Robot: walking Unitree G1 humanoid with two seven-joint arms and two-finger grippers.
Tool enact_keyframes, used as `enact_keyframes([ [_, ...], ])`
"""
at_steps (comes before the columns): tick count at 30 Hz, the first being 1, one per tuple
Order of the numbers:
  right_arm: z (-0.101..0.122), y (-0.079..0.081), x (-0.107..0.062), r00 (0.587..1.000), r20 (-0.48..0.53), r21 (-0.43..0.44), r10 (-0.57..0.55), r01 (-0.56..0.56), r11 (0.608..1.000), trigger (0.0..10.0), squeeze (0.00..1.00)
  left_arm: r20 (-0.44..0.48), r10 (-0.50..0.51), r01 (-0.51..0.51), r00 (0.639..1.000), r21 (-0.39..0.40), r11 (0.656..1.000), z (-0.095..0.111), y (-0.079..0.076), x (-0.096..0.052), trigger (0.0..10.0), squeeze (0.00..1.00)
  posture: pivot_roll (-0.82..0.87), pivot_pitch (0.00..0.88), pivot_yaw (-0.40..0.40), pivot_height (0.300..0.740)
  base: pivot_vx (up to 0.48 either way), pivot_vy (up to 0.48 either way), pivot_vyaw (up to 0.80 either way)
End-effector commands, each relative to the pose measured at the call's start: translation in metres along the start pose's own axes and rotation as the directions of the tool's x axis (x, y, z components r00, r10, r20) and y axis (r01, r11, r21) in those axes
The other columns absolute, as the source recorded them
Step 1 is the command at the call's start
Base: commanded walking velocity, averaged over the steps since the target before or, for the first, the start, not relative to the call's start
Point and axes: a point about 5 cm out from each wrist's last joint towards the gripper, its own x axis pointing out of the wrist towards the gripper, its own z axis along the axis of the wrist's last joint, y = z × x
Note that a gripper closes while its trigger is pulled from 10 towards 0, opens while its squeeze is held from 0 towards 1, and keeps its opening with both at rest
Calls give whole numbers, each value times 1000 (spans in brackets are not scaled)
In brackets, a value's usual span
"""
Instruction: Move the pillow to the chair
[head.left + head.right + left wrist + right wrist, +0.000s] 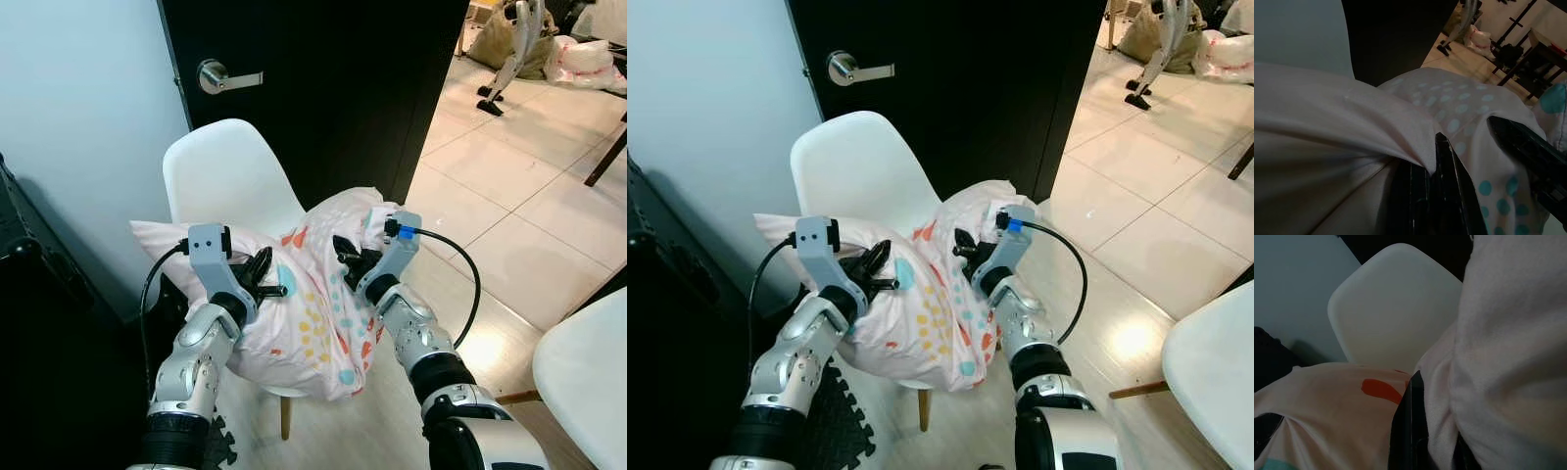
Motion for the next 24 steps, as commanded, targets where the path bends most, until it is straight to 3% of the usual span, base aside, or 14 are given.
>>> enact_keyframes([
  [1,0,13,4,997,29,3,76,-77,997,10000,0,36,-49,48,998,32,998,6,-9,2,10000,0,13,121,13,740,0,-281,0],
  [3,0,14,4,996,32,4,82,-82,997,10000,0,34,-46,45,998,33,998,5,-8,2,10000,0,13,121,13,740,0,-281,0],
  [13,2,13,3,996,40,2,81,-81,997,10000,0,31,-46,46,998,18,999,6,-9,4,10000,0,7,112,17,740,24,-426,754],
  [19,1,13,3,996,35,-3,83,-83,997,10000,0,36,-27,27,999,1,1000,6,-8,5,10000,0,8,109,14,740,0,0,756],
  [24,-3,13,4,998,-10,-38,55,-55,998,10000,0,38,-7,7,999,-4,1000,5,-5,4,10000,0,6,107,13,740,0,0,0],
])
